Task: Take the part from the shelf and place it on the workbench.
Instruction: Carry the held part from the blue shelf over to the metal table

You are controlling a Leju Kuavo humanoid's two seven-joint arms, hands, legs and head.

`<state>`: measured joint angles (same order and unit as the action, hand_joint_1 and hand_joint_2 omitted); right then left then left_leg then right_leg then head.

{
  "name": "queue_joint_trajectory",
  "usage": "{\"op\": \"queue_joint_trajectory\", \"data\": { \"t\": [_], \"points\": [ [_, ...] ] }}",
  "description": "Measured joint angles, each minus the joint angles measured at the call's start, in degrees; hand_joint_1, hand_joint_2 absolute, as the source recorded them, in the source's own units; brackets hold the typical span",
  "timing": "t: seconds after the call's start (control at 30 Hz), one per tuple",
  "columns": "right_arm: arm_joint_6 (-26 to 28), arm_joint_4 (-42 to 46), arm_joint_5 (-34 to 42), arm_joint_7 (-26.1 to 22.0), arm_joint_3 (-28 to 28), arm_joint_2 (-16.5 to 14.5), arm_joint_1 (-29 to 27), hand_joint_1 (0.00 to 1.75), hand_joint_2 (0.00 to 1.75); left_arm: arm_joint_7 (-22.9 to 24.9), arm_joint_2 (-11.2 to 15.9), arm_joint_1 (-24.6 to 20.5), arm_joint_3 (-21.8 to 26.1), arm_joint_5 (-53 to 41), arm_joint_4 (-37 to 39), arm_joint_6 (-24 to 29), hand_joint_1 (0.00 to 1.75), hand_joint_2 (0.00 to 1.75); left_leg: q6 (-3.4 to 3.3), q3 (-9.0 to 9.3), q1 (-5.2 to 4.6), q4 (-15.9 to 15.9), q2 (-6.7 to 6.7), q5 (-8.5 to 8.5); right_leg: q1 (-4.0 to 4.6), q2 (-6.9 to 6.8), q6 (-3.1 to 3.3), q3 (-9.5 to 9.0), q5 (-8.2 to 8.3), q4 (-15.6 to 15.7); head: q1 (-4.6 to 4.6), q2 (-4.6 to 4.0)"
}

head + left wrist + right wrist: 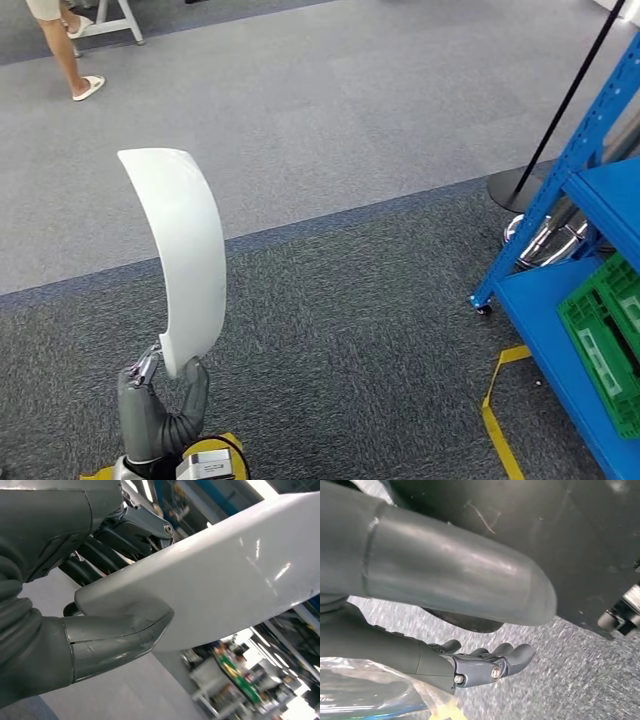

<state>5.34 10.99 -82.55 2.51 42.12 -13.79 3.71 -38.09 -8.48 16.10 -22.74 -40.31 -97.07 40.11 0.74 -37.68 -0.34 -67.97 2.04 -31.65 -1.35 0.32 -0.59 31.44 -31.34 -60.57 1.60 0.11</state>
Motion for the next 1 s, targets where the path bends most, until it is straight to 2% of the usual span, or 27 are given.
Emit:
{"op": "queue_joint_trajectory", "data": {
  "t": [0.07,0.1,0.13,0.17,0.23,0.3,0.37,0.4,0.43,0.47,0.5,0.53,0.57,0.6,0.63,0.67,0.7,0.73,0.77,0.8,0.83,0.87,0.9,0.93,1.0],
  "points": [
    [0.38,0.0,-0.75,0.58,-0.45,0.03,-0.19,0.0,0.0,-0.09,-0.3,0.46,0.66,-0.38,0.0,0.0,1.75,1.75,0.13,-3.37,0.13,-6.73,-1.19,-2.35,0.33,-1.73,0.45,-0.18,-0.34,0.01,0.07,0.0],
    [0.56,0.0,-1.03,0.8,-0.68,0.04,-0.21,0.0,0.0,-0.19,-0.48,0.83,1.05,-0.42,0.0,0.0,1.75,1.75,-0.02,-4.05,0.14,-7.98,-1.35,-2.17,0.5,-2.52,0.62,-0.31,-0.52,0.01,0.08,0.0],
    [0.65,0.0,-1.22,0.85,-0.88,0.04,-0.14,0.0,0.0,-0.29,-0.64,1.22,1.46,-0.41,-0.01,0.0,1.75,1.75,-0.32,-3.6,0.05,-6.88,-1.47,-0.84,0.65,-3.2,0.7,-0.53,-0.71,0.01,0.07,0.0],
    [0.67,0.0,-1.35,0.85,-1.07,0.03,-0.06,0.0,0.0,-0.38,-0.78,1.57,1.83,-0.36,-0.02,0.0,1.75,1.75,-0.79,-2.24,-0.18,-3.98,-1.87,1.25,0.79,-3.86,0.75,-0.85,-0.95,0.03,0.08,0.0],
    [0.69,-0.01,-1.63,0.86,-1.38,-0.08,0.0,0.0,0.0,-0.5,-1.02,2.02,2.39,-0.12,-0.07,0.0,1.75,1.75,-2.1,1.13,-1.18,2.93,-4.57,4.56,1.02,-5.08,0.71,-1.34,-1.46,0.2,0.04,0.0],
    [0.94,-0.02,-1.86,0.72,-1.7,-0.27,0.08,0.0,0.0,-0.58,-1.19,2.31,2.79,0.54,-0.13,0.0,1.75,1.75,-3.15,2.78,-2.11,6.56,-6.68,4.92,1.21,-6.37,0.51,-1.62,-1.73,0.4,0.1,0.0],
    [1.28,0.0,-1.99,0.26,-2.02,-0.49,0.36,0.0,0.0,-0.63,-1.26,2.72,3.06,1.51,-0.17,0.01,1.75,1.75,-3.54,3.26,-2.21,7.93,-5.77,4.67,1.41,-7.85,0.21,-2.04,-1.89,0.79,0.25,0.01],
    [1.38,0.02,-2.1,-0.02,-2.18,-0.57,0.49,0.0,0.0,-0.71,-1.28,2.96,3.15,1.95,-0.2,0.02,1.75,1.75,-3.54,3.72,-2.01,8.7,-5.09,4.87,1.44,-7.6,0.01,-2.22,-2.13,0.83,0.16,0.01],
    [1.44,0.04,-2.19,-0.24,-2.35,-0.63,0.6,0.0,0.0,-0.8,-1.31,3.11,3.2,2.25,-0.23,0.04,1.75,1.75,-3.57,4.28,-1.72,9.51,-4.35,5.12,1.45,-6.41,-0.19,-2.05,-2.72,0.14,0.07,0.01],
    [1.46,0.07,-2.2,-0.38,-2.52,-0.66,0.68,0.0,0.0,-0.89,-1.33,3.12,3.22,2.42,-0.25,0.05,1.75,1.75,-3.58,4.8,-1.37,10.18,-3.65,5.35,1.42,-4.65,-0.42,-1.12,-3.76,-1.84,-0.07,0.0],
    [1.41,0.07,-2.18,-0.46,-2.62,-0.66,0.72,0.0,0.0,-0.95,-1.35,3.07,3.21,2.52,-0.23,0.05,1.75,1.75,-3.61,4.96,-1.17,10.43,-2.97,5.41,1.26,-2.62,-0.6,0.42,-5.0,-4.9,-0.22,-0.01],
    [1.32,0.07,-2.12,-0.48,-2.67,-0.66,0.72,0.0,0.0,-0.99,-1.35,2.98,3.2,2.58,-0.21,0.04,1.75,1.75,-3.7,4.99,-1.04,10.47,-2.19,5.41,1.11,-1.32,-0.79,2.62,-6.3,-8.67,-0.26,-0.01],
    [1.17,0.07,-2.1,-0.48,-2.69,-0.62,0.61,0.0,0.0,-1.0,-1.34,2.92,3.17,2.61,-0.17,0.03,1.75,1.75,-3.73,4.98,-0.93,10.43,-1.35,5.38,0.95,-0.73,-1.03,4.73,-7.03,-11.89,-0.3,-0.02],
    [0.98,0.07,-2.1,-0.47,-2.69,-0.56,0.48,0.0,0.0,-1.02,-1.34,2.92,3.17,2.65,-0.14,0.02,1.75,1.75,-3.71,5.0,-0.83,10.36,-0.51,5.32,0.79,-0.5,-1.27,6.11,-6.74,-13.47,-0.3,-0.02],
    [0.73,0.07,-2.1,-0.47,-2.7,-0.51,0.37,0.0,0.0,-1.02,-1.33,2.92,3.17,2.71,-0.13,0.02,1.75,1.75,-3.58,5.02,-0.66,10.21,0.37,5.23,0.61,-0.39,-1.55,6.56,-5.34,-13.04,-0.31,-0.02],
    [0.4,0.07,-2.06,-0.47,-2.7,-0.45,0.3,0.0,0.0,-1.02,-1.33,2.92,3.17,2.77,-0.11,0.02,1.75,1.75,-3.31,5.03,-0.42,9.93,1.22,5.06,0.39,-0.13,-1.87,5.88,-3.05,-10.5,-0.33,-0.02],
    [-0.09,0.06,-2.02,-0.47,-2.7,-0.44,0.31,0.0,0.0,-1.02,-1.33,2.91,3.17,2.87,-0.1,0.02,1.75,1.75,-2.89,4.95,-0.17,9.48,1.96,4.77,0.08,0.8,-2.29,4.56,-0.93,-7.08,-0.33,-0.02],
    [-0.73,0.01,-2.05,-0.42,-2.71,-0.5,0.35,0.0,0.0,-1.0,-1.33,2.84,3.16,3.0,-0.09,0.02,1.75,1.75,-2.4,4.71,-0.04,8.77,2.67,4.39,-0.23,2.1,-2.53,3.19,0.39,-3.78,-0.44,-0.02],
    [-1.35,-0.04,-2.15,-0.31,-2.72,-0.55,0.36,0.0,0.0,-0.98,-1.33,2.75,3.14,3.13,-0.08,0.01,1.75,1.75,-1.97,4.38,0.02,8.19,3.29,4.13,-0.45,3.19,-2.48,2.15,0.98,-1.65,-0.51,-0.02],
    [-1.9,-0.09,-2.28,-0.18,-2.72,-0.61,0.35,0.0,0.0,-0.96,-1.31,2.65,3.12,3.31,-0.07,0.01,1.75,1.75,-1.63,4.04,0.03,7.78,3.82,3.99,-0.51,3.94,-2.24,1.61,0.83,-0.75,-0.56,-0.02],
    [-2.28,-0.13,-2.4,-0.06,-2.73,-0.66,0.35,0.0,0.0,-0.92,-1.28,2.56,3.1,3.47,-0.04,0.0,1.75,1.75,-1.41,3.77,0.04,7.58,4.39,4.01,-0.41,3.89,-1.79,1.45,0.63,-0.58,-0.61,-0.01],
    [-2.49,-0.13,-2.45,0.01,-2.73,-0.66,0.36,0.0,0.0,-0.86,-1.24,2.52,3.08,3.58,-0.02,0.0,1.75,1.75,-1.27,3.63,0.12,7.65,4.87,4.12,-0.38,3.3,-1.36,1.38,0.7,-0.69,-0.56,-0.01],
    [-2.62,-0.13,-2.43,0.03,-2.73,-0.69,0.39,0.0,0.0,-0.8,-1.21,2.51,3.07,3.68,0.01,0.01,1.75,1.75,-1.08,3.51,0.15,7.47,4.73,4.0,-0.38,2.7,-1.04,1.27,0.75,-0.61,-0.53,-0.01],
    [-2.7,-0.13,-2.4,0.0,-2.74,-0.74,0.43,0.0,0.0,-0.75,-1.19,2.47,3.06,3.71,0.04,0.01,1.75,1.75,-0.85,3.14,0.15,6.69,3.9,3.49,-0.42,2.09,-0.72,1.11,0.78,-0.47,-0.36,-0.01],
    [-2.77,-0.13,-2.35,-0.04,-2.74,-0.86,0.39,0.0,0.0,-0.69,-1.18,2.24,3.0,3.72,0.07,0.02,1.75,1.75,-0.29,0.98,0.15,2.02,0.89,0.99,-0.37,0.58,-0.16,0.76,0.72,-0.23,0.05,-0.02]
  ]
}}
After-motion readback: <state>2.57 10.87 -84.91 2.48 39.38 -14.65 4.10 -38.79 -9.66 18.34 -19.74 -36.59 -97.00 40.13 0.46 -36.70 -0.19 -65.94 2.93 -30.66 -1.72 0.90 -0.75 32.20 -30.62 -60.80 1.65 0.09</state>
